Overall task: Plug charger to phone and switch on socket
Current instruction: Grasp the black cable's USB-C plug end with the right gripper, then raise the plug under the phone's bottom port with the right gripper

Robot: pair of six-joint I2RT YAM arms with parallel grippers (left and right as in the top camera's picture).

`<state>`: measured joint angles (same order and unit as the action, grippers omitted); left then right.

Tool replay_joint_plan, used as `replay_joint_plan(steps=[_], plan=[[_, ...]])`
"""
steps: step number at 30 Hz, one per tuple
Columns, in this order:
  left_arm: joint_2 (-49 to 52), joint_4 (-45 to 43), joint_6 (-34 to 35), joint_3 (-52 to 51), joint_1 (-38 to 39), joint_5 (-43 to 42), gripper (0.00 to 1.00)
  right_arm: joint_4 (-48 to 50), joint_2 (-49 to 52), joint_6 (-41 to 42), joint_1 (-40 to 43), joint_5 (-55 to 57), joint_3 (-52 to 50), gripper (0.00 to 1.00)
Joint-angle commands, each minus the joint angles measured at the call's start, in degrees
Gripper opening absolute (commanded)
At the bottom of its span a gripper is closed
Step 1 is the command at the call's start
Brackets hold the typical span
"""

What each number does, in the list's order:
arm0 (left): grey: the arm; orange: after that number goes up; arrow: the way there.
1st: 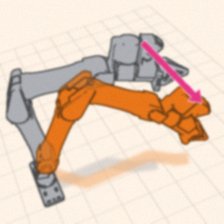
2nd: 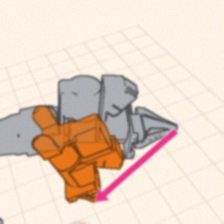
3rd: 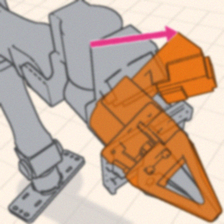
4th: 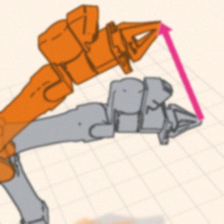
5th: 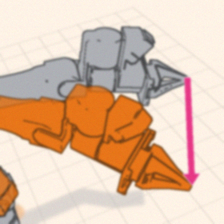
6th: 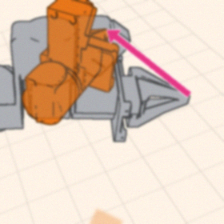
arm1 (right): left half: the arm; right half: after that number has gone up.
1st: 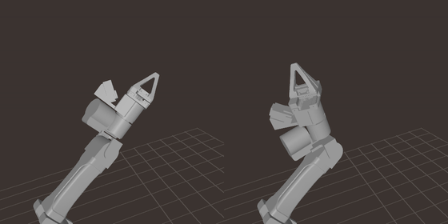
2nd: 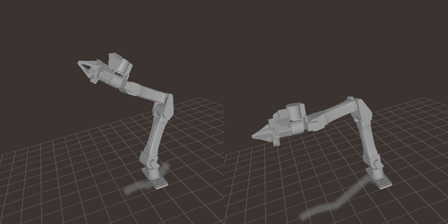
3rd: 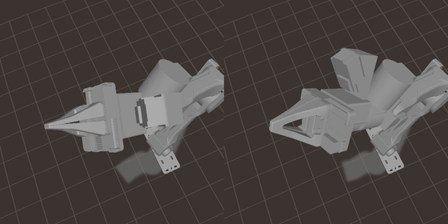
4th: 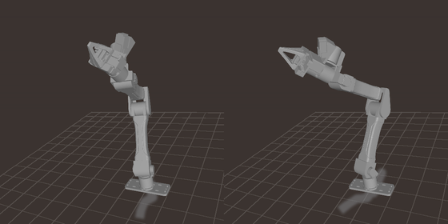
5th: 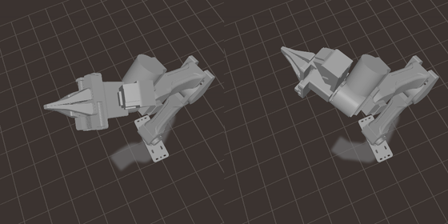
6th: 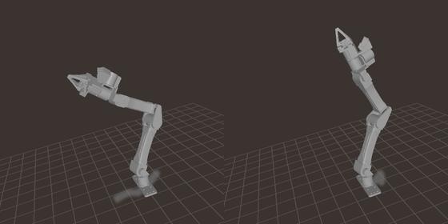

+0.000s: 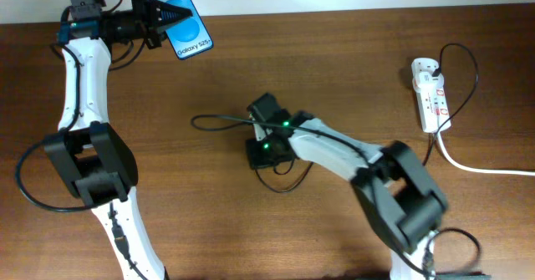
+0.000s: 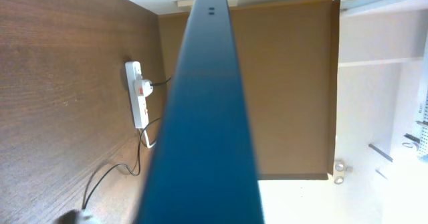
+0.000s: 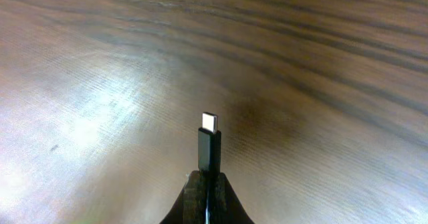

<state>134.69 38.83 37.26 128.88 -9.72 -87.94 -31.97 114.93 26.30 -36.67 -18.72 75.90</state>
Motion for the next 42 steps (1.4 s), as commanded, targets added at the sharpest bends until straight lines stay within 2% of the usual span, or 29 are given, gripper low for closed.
replay_joint_plan(steps=[1, 6, 10, 16, 17, 19, 21, 25, 33, 42], plan=[[0.42, -0.13, -1.14, 0.52, 0.46, -2.19, 0.0, -0.44, -13.64, -2.38, 2.01, -1.97, 0.35, 0.04], [0.42, -0.15, -1.14, 0.52, 1.81, -2.19, 0.0, -4.72, -27.58, -2.51, 7.06, -8.07, 0.35, 0.04], [0.42, -0.15, -1.14, 0.52, 3.32, -2.19, 0.0, -10.21, -32.92, -2.56, 10.69, -10.27, 0.28, 0.04], [0.42, -0.13, -2.25, 0.52, 4.28, -2.19, 0.0, -13.46, -39.43, -5.33, 15.43, -14.75, -2.89, 0.04], [0.42, -0.15, -2.69, 0.52, 4.79, -2.19, 0.0, -12.52, -41.13, -5.29, 16.59, -16.11, -5.05, 0.04], [0.42, -0.15, -3.96, 0.52, 6.78, -2.19, 0.0, -2.75, -44.61, -3.21, 18.69, -23.17, -12.98, 0.04], [0.42, -0.15, -3.98, 0.52, 8.48, -2.19, 0.0, 3.34, -44.44, -0.2, 18.62, -25.88, -16.35, 0.04], [0.42, -0.15, -3.98, 0.52, 14.62, -2.19, 0.0, 10.32, -42.25, 4.02, 17.55, -26.1, -17.81, 0.04], [0.42, -0.28, -3.93, 0.52, 22.99, -0.17, 0.0, 16.06, -40.68, 8.79, 17.55, -22.86, -17.81, 0.04], [0.42, -0.35, -3.93, 0.52, 23.61, -0.83, 0.0, 19.1, -40.17, 13.4, 17.66, -16.46, -17.81, 0.04]])
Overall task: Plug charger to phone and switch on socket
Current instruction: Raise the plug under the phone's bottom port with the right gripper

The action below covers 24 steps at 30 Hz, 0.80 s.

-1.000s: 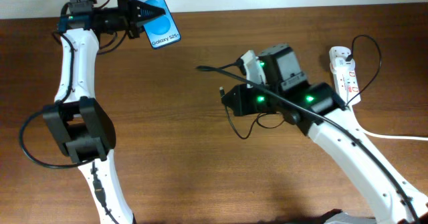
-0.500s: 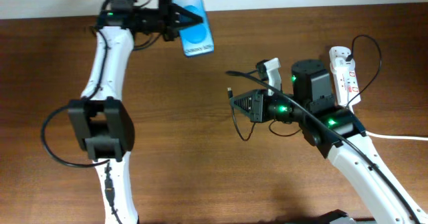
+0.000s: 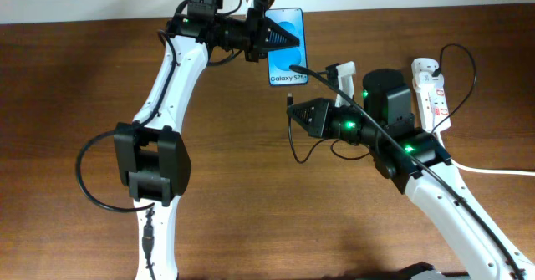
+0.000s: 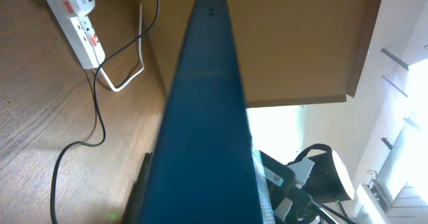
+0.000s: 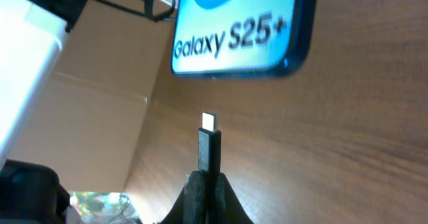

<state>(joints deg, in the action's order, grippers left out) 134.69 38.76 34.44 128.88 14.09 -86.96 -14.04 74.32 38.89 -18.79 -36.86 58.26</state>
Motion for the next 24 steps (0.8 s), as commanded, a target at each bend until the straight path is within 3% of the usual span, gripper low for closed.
replay_joint_plan(steps=[1, 24], plan=[[0.42, -0.26, -1.11, 0.52, -0.2, -1.84, 0.0, 1.51, 0.5, 0.81, -0.22, 1.81, -0.17, 0.04], [0.42, -0.28, -1.81, 0.52, 0.07, -1.79, 0.0, 1.84, 2.12, 0.52, -0.22, -1.16, -0.07, 0.04]])
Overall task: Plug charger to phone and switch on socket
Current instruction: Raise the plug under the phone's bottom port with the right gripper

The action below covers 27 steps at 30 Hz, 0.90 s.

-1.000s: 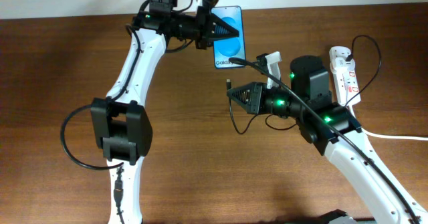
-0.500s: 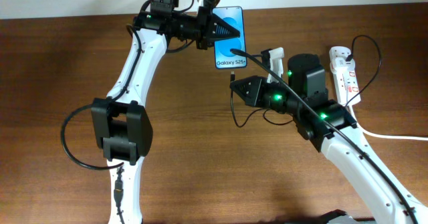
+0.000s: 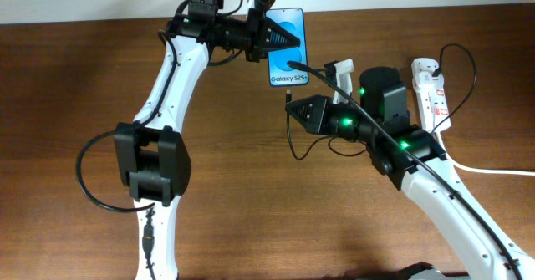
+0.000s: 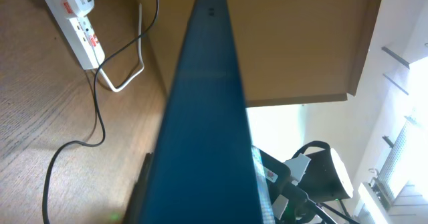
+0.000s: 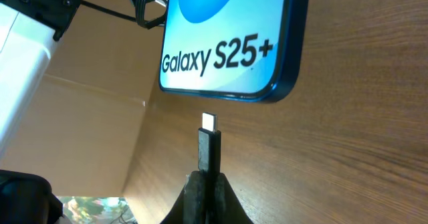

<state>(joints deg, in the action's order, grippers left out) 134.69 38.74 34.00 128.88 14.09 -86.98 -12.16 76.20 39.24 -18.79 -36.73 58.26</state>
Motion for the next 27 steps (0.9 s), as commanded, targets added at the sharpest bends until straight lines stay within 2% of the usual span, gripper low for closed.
replay_joint_plan(steps=[1, 27], plan=[[0.42, -0.26, -1.38, 0.52, 0.07, -1.77, 0.0, -0.02, 0.2, 0.04, -0.22, -1.9, -0.07, 0.04], [0.42, -0.04, -1.77, 0.52, 0.07, -2.45, 0.0, 1.27, 0.13, -6.4, -0.33, 1.49, 1.33, 0.04]])
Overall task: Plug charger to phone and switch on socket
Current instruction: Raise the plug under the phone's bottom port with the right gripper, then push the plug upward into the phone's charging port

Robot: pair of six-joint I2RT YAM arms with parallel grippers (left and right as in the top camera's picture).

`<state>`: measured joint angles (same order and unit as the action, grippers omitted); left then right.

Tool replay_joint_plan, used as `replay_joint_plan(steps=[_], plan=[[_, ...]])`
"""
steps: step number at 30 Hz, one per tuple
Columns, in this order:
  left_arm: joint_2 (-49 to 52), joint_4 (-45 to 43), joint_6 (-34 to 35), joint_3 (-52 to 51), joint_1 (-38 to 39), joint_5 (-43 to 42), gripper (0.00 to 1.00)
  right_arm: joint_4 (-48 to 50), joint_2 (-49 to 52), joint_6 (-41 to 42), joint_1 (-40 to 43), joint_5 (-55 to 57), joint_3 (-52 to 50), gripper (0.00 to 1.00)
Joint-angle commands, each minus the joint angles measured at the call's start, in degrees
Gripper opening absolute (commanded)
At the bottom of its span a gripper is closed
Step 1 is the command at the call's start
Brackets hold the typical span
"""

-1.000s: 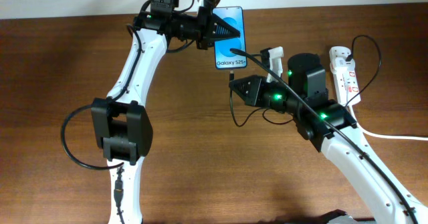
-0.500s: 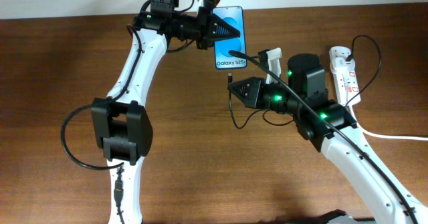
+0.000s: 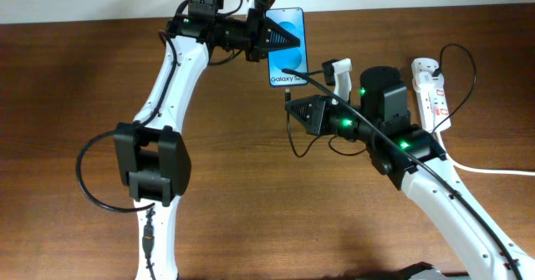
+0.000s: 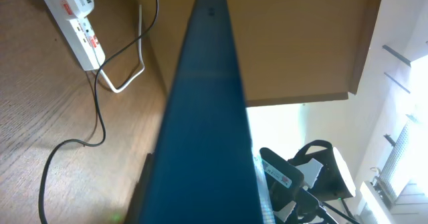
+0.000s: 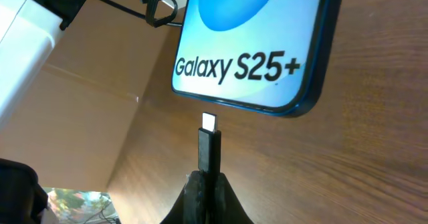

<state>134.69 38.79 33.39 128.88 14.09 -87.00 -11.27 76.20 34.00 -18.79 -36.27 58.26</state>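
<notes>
A blue phone (image 3: pixel 287 46) with "Galaxy S25+" on its lit screen (image 5: pixel 254 50) hangs above the table's far side, and my left gripper (image 3: pixel 272 38) is shut on it. In the left wrist view the phone's dark blue edge (image 4: pixel 204 117) fills the middle. My right gripper (image 3: pixel 292 109) is shut on the black charger plug (image 5: pixel 209 147), whose silver tip points at the phone's bottom edge, a short gap below it. The white socket strip (image 3: pixel 430 92) with red switches lies at the far right, also seen in the left wrist view (image 4: pixel 73 17).
The black charger cable (image 3: pixel 297 150) loops from the right gripper down over the brown wooden table (image 3: pixel 251 221). A white mains cord (image 3: pixel 476 167) leaves the socket strip toward the right edge. A cardboard wall (image 4: pixel 294 43) stands behind the table.
The right gripper with the plug has shifted slightly relative to the phone; the phone's bottom edge now sits a little higher and further right in the right wrist view. The left arm has held still.
At first my left gripper held the phone at the far left while my right gripper held the plug low over mid-table. Later both were raised near the far centre, plug under the phone. The plug has since stayed just below the phone's bottom edge.
</notes>
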Motion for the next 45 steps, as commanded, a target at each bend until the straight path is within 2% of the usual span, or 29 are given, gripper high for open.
replay_joint_plan(steps=[1, 21, 31, 45], plan=[[0.42, -0.09, -1.16, 0.52, 0.09, -2.4, 0.0, 0.37, 0.13, -1.2, -0.31, 1.03, 1.33, 0.04], [0.42, -0.09, -1.22, 0.52, 1.14, -2.82, 0.0, 0.92, 0.15, -1.16, -0.33, 2.29, 1.33, 0.04], [0.42, -0.11, -6.16, 0.52, 1.57, -2.84, 0.0, 1.03, 0.13, -1.16, 0.55, 2.47, 1.33, 0.04], [0.42, -0.11, -6.56, 0.52, 1.57, -3.13, 0.0, 2.54, 0.15, -2.51, 1.99, 2.45, 1.33, 0.04]])
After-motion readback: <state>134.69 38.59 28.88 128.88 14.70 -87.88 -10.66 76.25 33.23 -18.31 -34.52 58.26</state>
